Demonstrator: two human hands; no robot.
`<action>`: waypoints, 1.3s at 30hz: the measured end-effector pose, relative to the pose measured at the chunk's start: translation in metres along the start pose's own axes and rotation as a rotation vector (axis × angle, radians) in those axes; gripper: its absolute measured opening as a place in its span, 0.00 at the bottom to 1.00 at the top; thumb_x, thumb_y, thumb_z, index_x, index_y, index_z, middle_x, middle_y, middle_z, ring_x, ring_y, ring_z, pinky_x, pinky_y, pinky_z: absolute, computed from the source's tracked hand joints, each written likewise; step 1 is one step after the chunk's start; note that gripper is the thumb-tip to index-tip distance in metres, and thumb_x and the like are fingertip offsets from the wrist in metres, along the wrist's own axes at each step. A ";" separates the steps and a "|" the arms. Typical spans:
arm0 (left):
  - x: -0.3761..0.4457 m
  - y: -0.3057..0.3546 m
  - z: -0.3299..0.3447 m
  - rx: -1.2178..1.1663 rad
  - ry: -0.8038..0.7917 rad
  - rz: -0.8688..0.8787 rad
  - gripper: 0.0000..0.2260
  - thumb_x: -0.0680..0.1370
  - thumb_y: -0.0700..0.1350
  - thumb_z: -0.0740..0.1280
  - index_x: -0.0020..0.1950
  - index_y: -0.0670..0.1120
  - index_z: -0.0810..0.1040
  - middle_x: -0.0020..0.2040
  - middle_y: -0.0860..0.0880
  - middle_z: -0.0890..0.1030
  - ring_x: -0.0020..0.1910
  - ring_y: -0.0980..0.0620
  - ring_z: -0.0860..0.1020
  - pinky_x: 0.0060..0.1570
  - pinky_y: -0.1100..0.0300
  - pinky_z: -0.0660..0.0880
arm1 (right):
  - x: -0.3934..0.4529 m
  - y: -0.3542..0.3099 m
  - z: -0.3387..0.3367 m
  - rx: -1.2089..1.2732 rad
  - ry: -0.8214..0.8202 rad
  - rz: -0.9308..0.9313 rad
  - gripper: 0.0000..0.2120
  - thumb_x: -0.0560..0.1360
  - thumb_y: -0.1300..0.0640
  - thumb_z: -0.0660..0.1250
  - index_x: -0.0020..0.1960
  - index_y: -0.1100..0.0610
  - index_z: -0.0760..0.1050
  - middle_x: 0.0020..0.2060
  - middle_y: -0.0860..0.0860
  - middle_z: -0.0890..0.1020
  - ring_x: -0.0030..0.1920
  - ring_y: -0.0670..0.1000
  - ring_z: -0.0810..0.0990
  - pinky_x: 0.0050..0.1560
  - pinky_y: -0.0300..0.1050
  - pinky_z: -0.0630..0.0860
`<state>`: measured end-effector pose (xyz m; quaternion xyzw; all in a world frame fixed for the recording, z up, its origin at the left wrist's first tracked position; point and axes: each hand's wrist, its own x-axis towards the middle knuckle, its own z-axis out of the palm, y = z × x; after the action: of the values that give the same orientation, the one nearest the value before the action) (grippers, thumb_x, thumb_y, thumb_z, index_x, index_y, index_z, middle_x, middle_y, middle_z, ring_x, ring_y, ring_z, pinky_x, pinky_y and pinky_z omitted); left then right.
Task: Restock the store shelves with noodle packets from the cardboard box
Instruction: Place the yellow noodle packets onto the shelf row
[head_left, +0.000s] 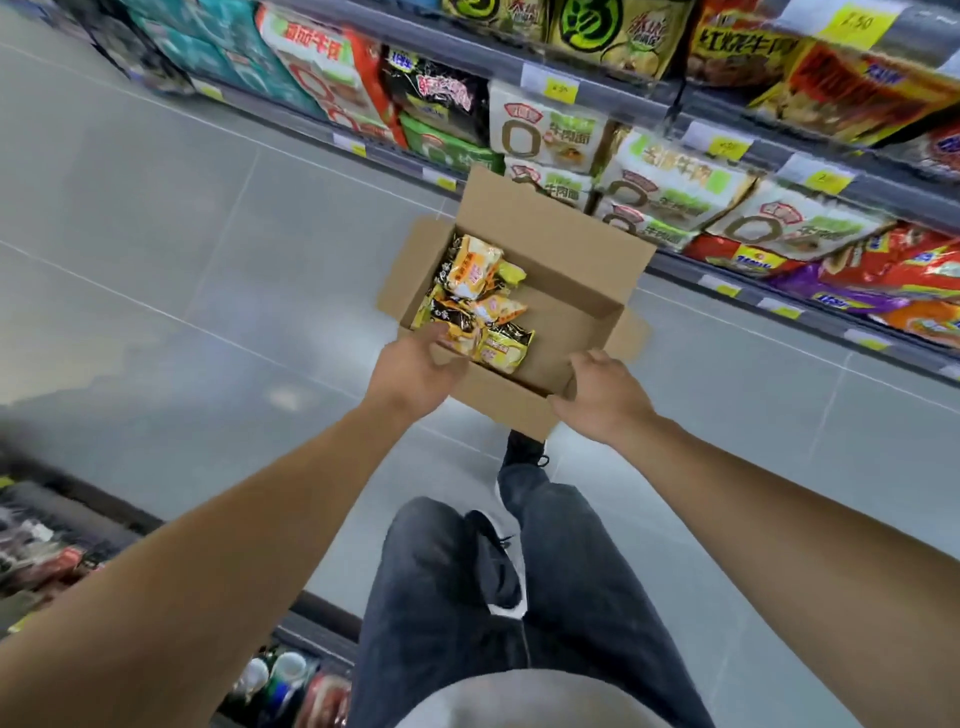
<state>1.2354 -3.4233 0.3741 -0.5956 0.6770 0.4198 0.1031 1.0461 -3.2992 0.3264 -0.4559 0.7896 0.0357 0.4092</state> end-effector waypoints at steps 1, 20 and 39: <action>0.015 -0.001 -0.002 0.002 -0.015 -0.014 0.24 0.76 0.51 0.67 0.72 0.51 0.70 0.58 0.44 0.81 0.55 0.46 0.79 0.54 0.59 0.74 | 0.017 -0.006 0.000 0.003 -0.023 -0.005 0.25 0.75 0.46 0.65 0.67 0.58 0.68 0.63 0.56 0.72 0.65 0.59 0.71 0.61 0.52 0.72; 0.353 -0.143 0.062 0.158 -0.413 -0.034 0.14 0.75 0.49 0.64 0.60 0.58 0.76 0.46 0.57 0.79 0.43 0.53 0.76 0.33 0.68 0.71 | 0.329 -0.046 0.167 0.409 -0.082 0.365 0.28 0.72 0.49 0.69 0.71 0.52 0.68 0.62 0.53 0.76 0.58 0.56 0.77 0.52 0.49 0.77; 0.444 -0.213 0.097 0.064 -0.468 -0.008 0.33 0.69 0.47 0.74 0.72 0.55 0.67 0.65 0.57 0.76 0.55 0.55 0.79 0.56 0.53 0.77 | 0.397 -0.070 0.252 0.493 0.139 0.325 0.17 0.74 0.60 0.66 0.62 0.52 0.75 0.56 0.49 0.78 0.53 0.51 0.77 0.45 0.42 0.75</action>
<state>1.2710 -3.6622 -0.0655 -0.4811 0.6455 0.5241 0.2777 1.1542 -3.5059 -0.0877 -0.2117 0.8631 -0.1234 0.4416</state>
